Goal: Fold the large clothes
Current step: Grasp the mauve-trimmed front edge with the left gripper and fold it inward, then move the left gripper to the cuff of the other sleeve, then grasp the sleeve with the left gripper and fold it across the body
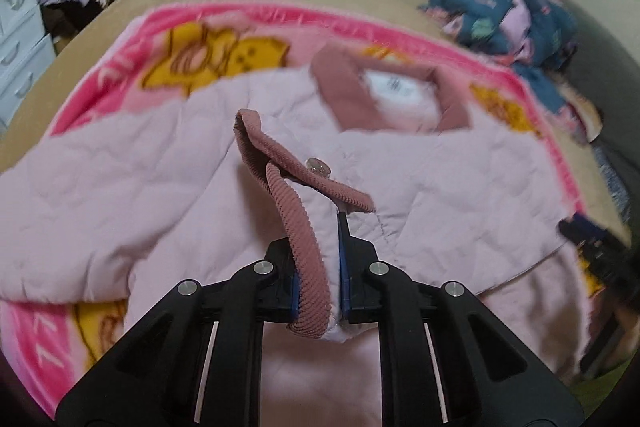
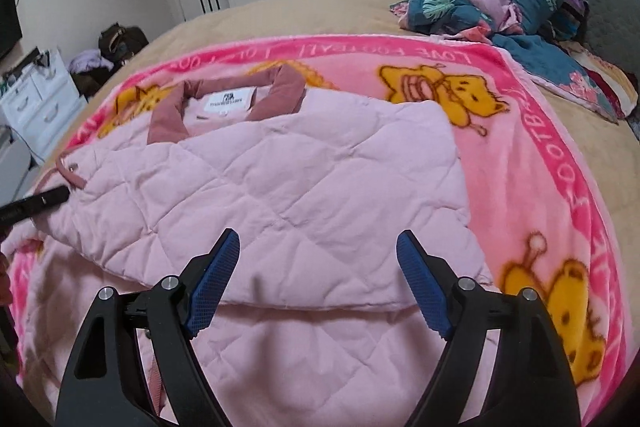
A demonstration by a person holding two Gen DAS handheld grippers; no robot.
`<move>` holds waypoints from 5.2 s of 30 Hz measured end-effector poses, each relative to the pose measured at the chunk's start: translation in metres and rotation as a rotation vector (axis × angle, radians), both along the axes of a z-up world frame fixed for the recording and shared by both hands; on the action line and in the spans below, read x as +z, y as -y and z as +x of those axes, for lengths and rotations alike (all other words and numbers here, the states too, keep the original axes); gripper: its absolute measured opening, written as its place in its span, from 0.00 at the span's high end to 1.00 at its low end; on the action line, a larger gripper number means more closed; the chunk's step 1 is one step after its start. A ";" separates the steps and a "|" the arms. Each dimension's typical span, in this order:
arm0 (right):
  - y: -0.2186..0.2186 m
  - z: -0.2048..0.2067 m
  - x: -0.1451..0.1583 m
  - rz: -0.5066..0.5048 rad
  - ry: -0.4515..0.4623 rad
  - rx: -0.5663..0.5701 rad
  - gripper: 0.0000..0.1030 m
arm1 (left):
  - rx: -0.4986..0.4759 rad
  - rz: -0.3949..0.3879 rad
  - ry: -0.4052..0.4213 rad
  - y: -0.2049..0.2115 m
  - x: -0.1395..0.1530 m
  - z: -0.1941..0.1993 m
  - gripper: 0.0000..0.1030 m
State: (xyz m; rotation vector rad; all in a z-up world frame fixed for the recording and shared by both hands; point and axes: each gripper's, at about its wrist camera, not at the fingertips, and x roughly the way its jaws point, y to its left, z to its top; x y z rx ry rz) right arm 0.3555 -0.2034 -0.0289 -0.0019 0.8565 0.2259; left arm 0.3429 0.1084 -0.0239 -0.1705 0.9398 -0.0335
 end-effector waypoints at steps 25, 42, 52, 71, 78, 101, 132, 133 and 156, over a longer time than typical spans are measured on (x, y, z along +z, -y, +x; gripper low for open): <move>-0.028 -0.012 0.008 -0.087 0.016 0.017 0.05 | 0.031 0.012 -0.021 -0.014 -0.006 -0.021 0.60; -0.094 -0.058 0.056 -0.114 0.126 0.118 0.05 | 0.126 0.083 0.093 -0.042 0.050 -0.079 0.09; -0.138 -0.073 0.073 -0.097 0.155 0.192 0.05 | 0.198 0.083 0.126 -0.079 0.060 -0.108 0.09; -0.243 -0.090 0.079 -0.092 0.169 0.345 0.05 | 0.350 0.189 0.168 -0.149 0.064 -0.149 0.09; -0.285 -0.096 0.074 -0.104 0.164 0.413 0.05 | 0.414 0.181 0.143 -0.181 0.049 -0.156 0.09; -0.400 -0.122 0.043 -0.183 0.163 0.611 0.05 | 0.692 0.064 0.029 -0.288 -0.012 -0.177 0.09; -0.302 -0.093 0.037 -0.048 0.059 0.412 0.05 | 0.800 -0.281 0.341 -0.341 0.037 -0.173 0.94; -0.294 -0.094 0.040 -0.046 0.066 0.398 0.05 | 0.784 -0.276 0.359 -0.336 0.048 -0.171 0.94; -0.101 -0.105 0.076 0.137 0.121 0.119 0.05 | 0.389 -0.078 0.560 -0.118 0.189 -0.107 0.94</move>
